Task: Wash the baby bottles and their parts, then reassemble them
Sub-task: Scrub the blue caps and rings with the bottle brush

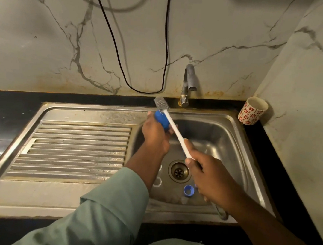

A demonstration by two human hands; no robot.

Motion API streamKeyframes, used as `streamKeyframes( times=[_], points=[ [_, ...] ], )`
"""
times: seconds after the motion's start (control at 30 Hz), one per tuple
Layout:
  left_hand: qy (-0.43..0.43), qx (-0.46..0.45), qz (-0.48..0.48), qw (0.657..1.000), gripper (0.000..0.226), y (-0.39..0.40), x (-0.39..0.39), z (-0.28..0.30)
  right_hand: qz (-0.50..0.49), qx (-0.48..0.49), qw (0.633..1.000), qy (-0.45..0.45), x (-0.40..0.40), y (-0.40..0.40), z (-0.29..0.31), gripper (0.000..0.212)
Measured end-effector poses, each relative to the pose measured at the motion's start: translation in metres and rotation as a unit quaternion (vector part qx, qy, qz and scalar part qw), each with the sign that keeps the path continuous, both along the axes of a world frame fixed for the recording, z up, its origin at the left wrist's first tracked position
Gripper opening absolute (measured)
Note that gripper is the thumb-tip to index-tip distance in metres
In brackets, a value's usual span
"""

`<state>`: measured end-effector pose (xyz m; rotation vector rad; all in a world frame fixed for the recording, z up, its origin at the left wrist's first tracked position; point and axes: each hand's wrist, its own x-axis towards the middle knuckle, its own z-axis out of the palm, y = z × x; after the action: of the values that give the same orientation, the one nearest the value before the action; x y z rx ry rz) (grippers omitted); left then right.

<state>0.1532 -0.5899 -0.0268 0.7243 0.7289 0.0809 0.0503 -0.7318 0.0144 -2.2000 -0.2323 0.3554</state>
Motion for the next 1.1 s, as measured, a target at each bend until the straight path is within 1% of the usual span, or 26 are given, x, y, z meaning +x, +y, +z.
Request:
streamKeyframes(
  times=[0.03,0.1,0.2,0.23,0.27,0.33,0.37,0.47,0.5,0.57,0.63,0.73,0.8,0.87,0.93,1.0,1.1],
  points=[
    [0.002,-0.017,0.017,1.0,0.054,0.003,0.002,0.002,0.013,0.0,1.0,-0.004,-0.004,-0.001,-0.001,0.046],
    [-0.002,-0.016,0.021,1.0,0.057,0.009,0.007,0.003,0.026,0.005,1.0,-0.005,-0.014,0.0,-0.003,0.047],
    [-0.02,0.01,-0.021,1.0,0.059,0.0,0.004,0.004,-0.016,0.012,1.0,0.005,-0.005,0.0,-0.004,0.046],
    [-0.019,0.006,-0.007,1.0,0.058,-0.001,0.003,0.004,-0.018,0.013,1.0,0.009,-0.005,-0.001,-0.004,0.046],
    [-0.019,-0.008,0.023,1.0,0.057,0.002,0.004,0.004,-0.011,0.013,1.0,0.009,-0.008,-0.004,-0.004,0.045],
    [-0.022,-0.064,0.075,0.995,0.055,0.009,0.008,0.003,0.014,0.019,1.0,0.015,-0.019,-0.007,-0.001,0.046],
    [-0.026,-0.082,0.079,0.993,0.055,0.009,0.008,0.003,0.019,0.023,0.999,0.019,-0.02,-0.008,-0.001,0.046],
    [-0.036,-0.115,0.043,0.992,0.056,0.0,0.002,0.002,-0.007,0.018,1.0,0.02,-0.005,-0.006,-0.003,0.04],
    [-0.039,-0.14,0.049,0.988,0.058,0.0,0.002,0.003,-0.006,0.019,1.0,0.023,-0.003,-0.006,-0.003,0.038],
    [-0.036,-0.199,0.091,0.975,0.059,0.008,0.003,0.003,0.02,0.022,0.999,0.03,-0.01,-0.008,-0.004,0.042],
    [-0.032,-0.23,0.113,0.966,0.056,0.019,0.005,0.002,0.034,0.029,0.998,0.051,-0.015,-0.009,-0.006,0.045],
    [-0.031,-0.231,0.101,0.967,0.056,0.023,0.006,-0.002,0.011,0.042,0.996,0.076,-0.004,-0.002,-0.007,0.046],
    [-0.033,-0.227,0.087,0.969,0.055,0.032,0.008,-0.003,0.021,0.054,0.995,0.077,-0.004,-0.003,-0.006,0.047],
    [-0.027,-0.213,0.053,0.975,0.053,0.041,0.007,-0.003,0.02,0.078,0.993,0.088,-0.008,-0.006,-0.002,0.046],
    [-0.036,-0.206,0.014,0.978,0.052,0.043,0.005,-0.005,0.002,0.08,0.993,0.09,-0.003,-0.003,-0.002,0.044],
    [-0.042,-0.227,-0.003,0.973,0.053,0.043,0.003,-0.006,-0.009,0.071,0.994,0.084,-0.002,0.004,-0.001,0.043],
    [-0.055,-0.252,0.0,0.966,0.054,0.056,0.006,-0.006,0.015,0.076,0.993,0.084,-0.015,0.008,-0.005,0.044]
  ],
)
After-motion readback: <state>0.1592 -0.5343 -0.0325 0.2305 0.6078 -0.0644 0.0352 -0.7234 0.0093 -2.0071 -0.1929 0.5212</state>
